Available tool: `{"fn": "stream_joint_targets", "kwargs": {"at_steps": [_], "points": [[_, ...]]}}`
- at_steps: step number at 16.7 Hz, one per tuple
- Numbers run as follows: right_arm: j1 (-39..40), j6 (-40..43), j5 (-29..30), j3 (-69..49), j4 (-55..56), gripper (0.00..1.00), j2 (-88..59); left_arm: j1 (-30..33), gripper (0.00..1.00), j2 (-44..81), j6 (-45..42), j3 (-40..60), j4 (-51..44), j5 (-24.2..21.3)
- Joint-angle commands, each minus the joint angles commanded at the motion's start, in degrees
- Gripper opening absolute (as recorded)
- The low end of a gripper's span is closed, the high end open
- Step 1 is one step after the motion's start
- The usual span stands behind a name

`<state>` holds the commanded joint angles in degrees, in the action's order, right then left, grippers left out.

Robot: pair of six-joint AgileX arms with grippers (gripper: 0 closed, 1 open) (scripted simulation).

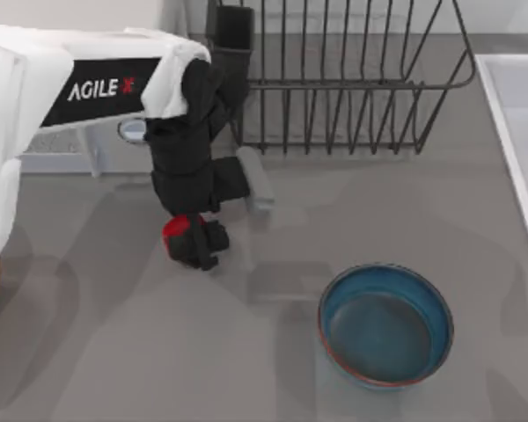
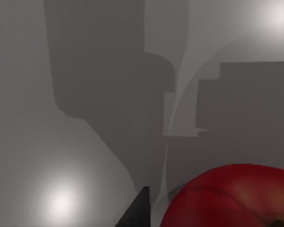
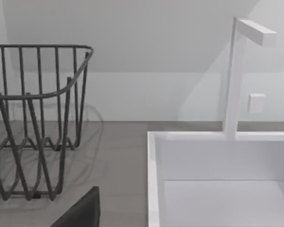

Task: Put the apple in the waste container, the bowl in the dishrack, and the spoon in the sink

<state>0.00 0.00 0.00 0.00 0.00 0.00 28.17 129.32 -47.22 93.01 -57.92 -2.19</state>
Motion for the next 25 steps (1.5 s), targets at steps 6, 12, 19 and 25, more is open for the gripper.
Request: {"fn": "stream_joint_targets", "kwargs": {"at_steps": [6, 12, 19, 25], "points": [[0.00, 0.00, 0.00, 0.00, 0.00, 1.00, 0.00, -0.12, 0.00, -1.75, -0.40, 5.09, -5.42, 0.52], [0.00, 0.00, 0.00, 0.00, 0.00, 1.00, 0.00, -0.10, 0.00, -4.53, -0.21, 13.82, -18.09, 0.54], [0.00, 0.00, 0.00, 0.00, 0.00, 1.00, 0.00, -0.21, 0.00, -5.30, -0.12, 15.62, -20.08, 0.65], [0.00, 0.00, 0.00, 0.00, 0.00, 1.00, 0.00, -2.33, 0.00, -10.13, 12.64, 5.74, -24.73, 7.40]]}}
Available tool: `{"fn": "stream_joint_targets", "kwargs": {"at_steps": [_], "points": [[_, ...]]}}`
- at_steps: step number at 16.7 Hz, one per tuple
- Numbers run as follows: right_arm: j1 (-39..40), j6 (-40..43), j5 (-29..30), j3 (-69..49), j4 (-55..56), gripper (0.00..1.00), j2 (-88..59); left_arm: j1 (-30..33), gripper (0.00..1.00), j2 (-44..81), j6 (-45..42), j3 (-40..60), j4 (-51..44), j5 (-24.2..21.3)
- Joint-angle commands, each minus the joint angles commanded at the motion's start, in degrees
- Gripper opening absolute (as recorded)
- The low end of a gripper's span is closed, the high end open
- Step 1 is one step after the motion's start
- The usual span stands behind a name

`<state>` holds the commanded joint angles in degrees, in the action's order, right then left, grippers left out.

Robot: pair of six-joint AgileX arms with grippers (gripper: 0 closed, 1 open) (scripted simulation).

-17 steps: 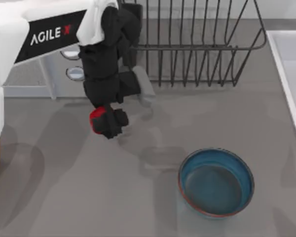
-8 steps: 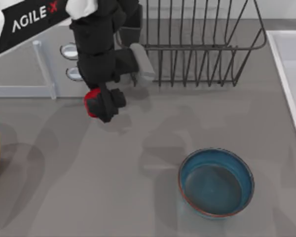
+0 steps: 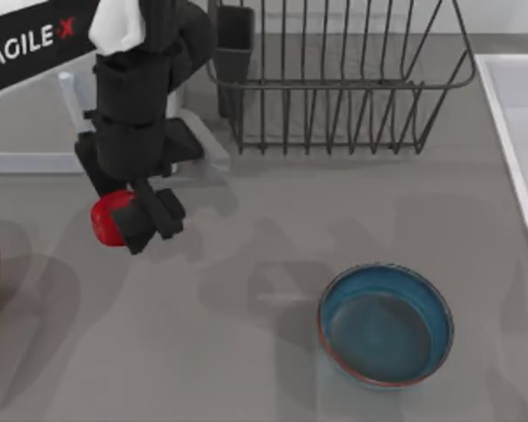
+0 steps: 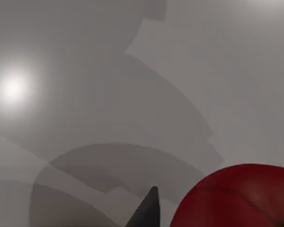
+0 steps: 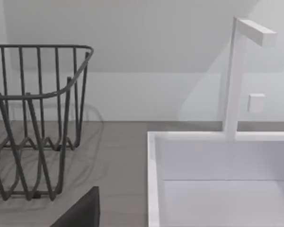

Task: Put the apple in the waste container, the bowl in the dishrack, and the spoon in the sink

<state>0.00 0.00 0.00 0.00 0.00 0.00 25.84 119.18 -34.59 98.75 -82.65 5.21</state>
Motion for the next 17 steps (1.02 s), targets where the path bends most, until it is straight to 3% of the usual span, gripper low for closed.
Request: {"fn": "stream_joint_targets", "kwargs": {"at_steps": [6, 14, 17], "points": [[0.00, 0.00, 0.00, 0.00, 0.00, 1.00, 0.00, -4.14, 0.00, -8.70, 21.85, -9.19, -2.92, 5.84], [0.00, 0.00, 0.00, 0.00, 0.00, 1.00, 0.00, -21.04, 0.00, -17.32, 35.59, -12.21, -2.45, 12.73], [0.00, 0.00, 0.00, 0.00, 0.00, 1.00, 0.00, -23.54, 0.00, -18.78, 37.58, -12.19, -1.08, 13.80]]}}
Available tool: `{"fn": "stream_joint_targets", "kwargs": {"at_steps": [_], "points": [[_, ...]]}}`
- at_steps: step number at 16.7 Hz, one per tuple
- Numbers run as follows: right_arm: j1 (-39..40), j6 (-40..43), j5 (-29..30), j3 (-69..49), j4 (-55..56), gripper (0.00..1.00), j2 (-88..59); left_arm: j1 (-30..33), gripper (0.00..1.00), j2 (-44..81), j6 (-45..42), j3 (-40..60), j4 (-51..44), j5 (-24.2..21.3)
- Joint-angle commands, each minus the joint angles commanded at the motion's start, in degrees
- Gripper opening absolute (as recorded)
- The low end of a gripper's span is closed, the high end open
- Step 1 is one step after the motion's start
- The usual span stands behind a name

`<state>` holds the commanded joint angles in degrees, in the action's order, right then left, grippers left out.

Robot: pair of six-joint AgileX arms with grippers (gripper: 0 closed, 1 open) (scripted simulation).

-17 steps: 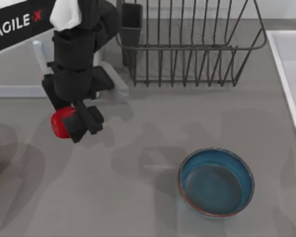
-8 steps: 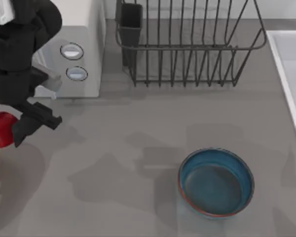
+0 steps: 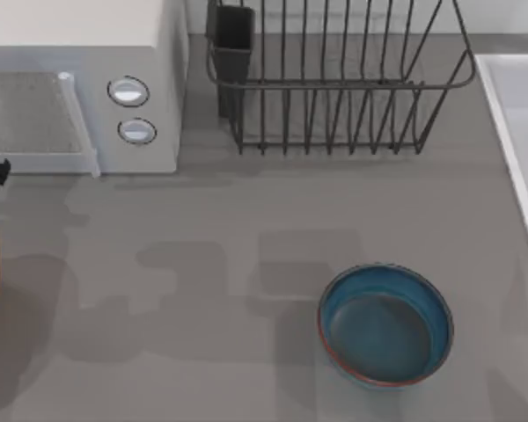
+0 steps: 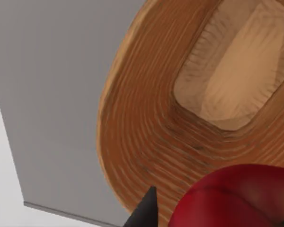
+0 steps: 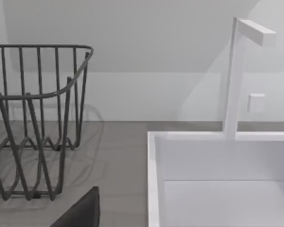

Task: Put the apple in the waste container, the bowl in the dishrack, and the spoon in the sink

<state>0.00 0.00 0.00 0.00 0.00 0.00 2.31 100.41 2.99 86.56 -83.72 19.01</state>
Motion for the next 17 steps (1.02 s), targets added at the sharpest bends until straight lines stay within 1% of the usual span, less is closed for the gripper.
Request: {"fn": "stream_joint_targets", "kwargs": {"at_steps": [6, 14, 17], "points": [[0.00, 0.00, 0.00, 0.00, 0.00, 1.00, 0.00, -0.09, 0.00, 0.06, -0.51, -0.87, 0.78, -0.03], [0.00, 0.00, 0.00, 0.00, 0.00, 1.00, 0.00, -3.22, 0.00, -0.47, -3.46, -14.22, 15.22, 0.36], [0.00, 0.00, 0.00, 0.00, 0.00, 1.00, 0.00, -3.81, 0.00, -0.43, -4.02, -15.70, 16.59, 0.46]]}}
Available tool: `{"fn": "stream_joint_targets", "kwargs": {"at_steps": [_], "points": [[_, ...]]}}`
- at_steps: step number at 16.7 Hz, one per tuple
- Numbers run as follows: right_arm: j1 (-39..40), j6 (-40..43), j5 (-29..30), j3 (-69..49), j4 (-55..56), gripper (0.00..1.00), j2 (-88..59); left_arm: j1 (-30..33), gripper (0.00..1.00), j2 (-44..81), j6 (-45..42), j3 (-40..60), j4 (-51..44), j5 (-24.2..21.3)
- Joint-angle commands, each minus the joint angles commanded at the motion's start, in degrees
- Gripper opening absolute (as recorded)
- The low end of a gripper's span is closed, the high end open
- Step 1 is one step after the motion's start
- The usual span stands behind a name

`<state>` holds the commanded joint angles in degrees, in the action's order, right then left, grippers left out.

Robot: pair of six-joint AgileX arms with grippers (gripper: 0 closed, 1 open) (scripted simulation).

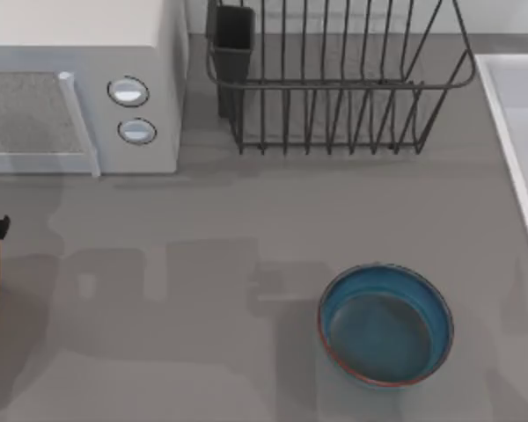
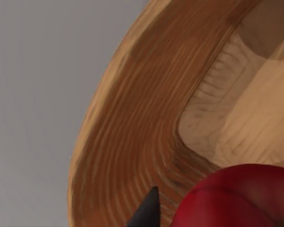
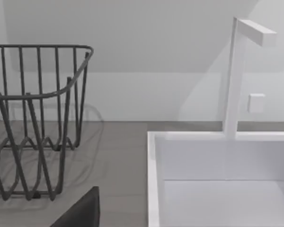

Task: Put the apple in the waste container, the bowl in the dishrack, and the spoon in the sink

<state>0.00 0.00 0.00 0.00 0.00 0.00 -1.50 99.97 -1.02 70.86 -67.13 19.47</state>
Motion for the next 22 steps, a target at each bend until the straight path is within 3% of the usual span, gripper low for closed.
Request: {"fn": "stream_joint_targets", "kwargs": {"at_steps": [2, 15, 22], "points": [[0.00, 0.00, 0.00, 0.00, 0.00, 1.00, 0.00, 0.00, 0.00, 0.00, 0.00, 0.00, 0.00, 0.00], [0.00, 0.00, 0.00, 0.00, 0.00, 1.00, 0.00, 0.00, 0.98, 0.00, 0.00, 0.00, 0.00, 0.00], [0.00, 0.00, 0.00, 0.00, 0.00, 1.00, 0.00, 0.00, 1.00, 0.00, 0.00, 0.00, 0.00, 0.00]]}}
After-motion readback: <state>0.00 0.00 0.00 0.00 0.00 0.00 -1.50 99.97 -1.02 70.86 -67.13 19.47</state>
